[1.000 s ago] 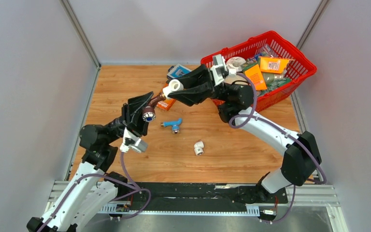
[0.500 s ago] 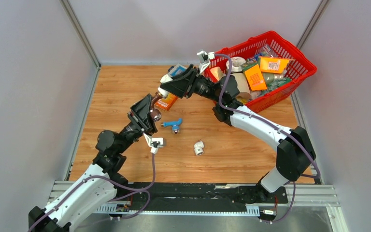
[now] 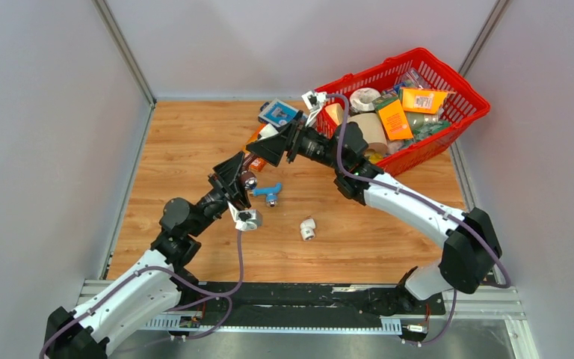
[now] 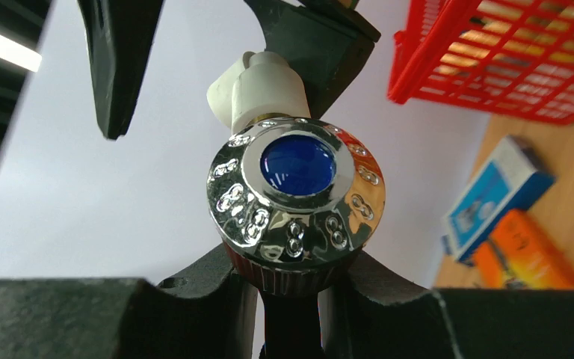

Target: Install the water faucets

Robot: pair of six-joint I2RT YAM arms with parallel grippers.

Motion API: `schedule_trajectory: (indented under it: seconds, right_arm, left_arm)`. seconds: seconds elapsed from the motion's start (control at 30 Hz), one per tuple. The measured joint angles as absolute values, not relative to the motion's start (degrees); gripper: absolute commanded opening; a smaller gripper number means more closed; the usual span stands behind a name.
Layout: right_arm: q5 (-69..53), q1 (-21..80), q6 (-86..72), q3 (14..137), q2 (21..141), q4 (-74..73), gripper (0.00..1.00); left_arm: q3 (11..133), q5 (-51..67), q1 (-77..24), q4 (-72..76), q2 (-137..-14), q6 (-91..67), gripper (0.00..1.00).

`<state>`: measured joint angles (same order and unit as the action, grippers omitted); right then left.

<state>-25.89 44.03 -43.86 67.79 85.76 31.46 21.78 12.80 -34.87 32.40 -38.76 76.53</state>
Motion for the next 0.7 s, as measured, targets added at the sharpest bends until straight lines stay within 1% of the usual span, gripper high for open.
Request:
schedule_trajectory:
  seconds: [0.17, 0.3, 0.43, 0.5, 0.63, 0.7]
  right_arm:
    - [-21.2, 43.7, -35.4, 64.8, 79.3, 24.4, 1.00]
    - [-15.6, 43.5, -25.5, 63.6, 72.9, 19.6, 1.00]
    - [-11.9, 43.5, -16.0, 63.3, 67.2, 16.7, 1.00]
    - [-11.5, 43.5, -12.4, 62.1, 65.2, 15.9, 1.00]
    - [-10.9, 43.5, -5.1, 56.9, 62.1, 13.4, 1.00]
    - [-9.6, 43.5, -2.7, 55.0, 61.7, 11.3, 1.00]
  left_arm:
    - [27.6, 14.3, -35.3, 24.4, -39.5, 60.2, 0.00]
    - [31.6, 14.2, -35.2, 17.0, -39.3, 43.3, 0.00]
    - [33.6, 14.3, -35.0, 6.0, -39.6, 25.0, 0.00]
    - [34.9, 14.8, -35.0, 1.3, -40.4, 18.3, 0.00]
    - [38.8, 17.9, -33.9, -6.4, -43.7, 6.4, 0.00]
    - [41.5, 21.7, -31.2, -8.6, -46.5, -0.1, 0.00]
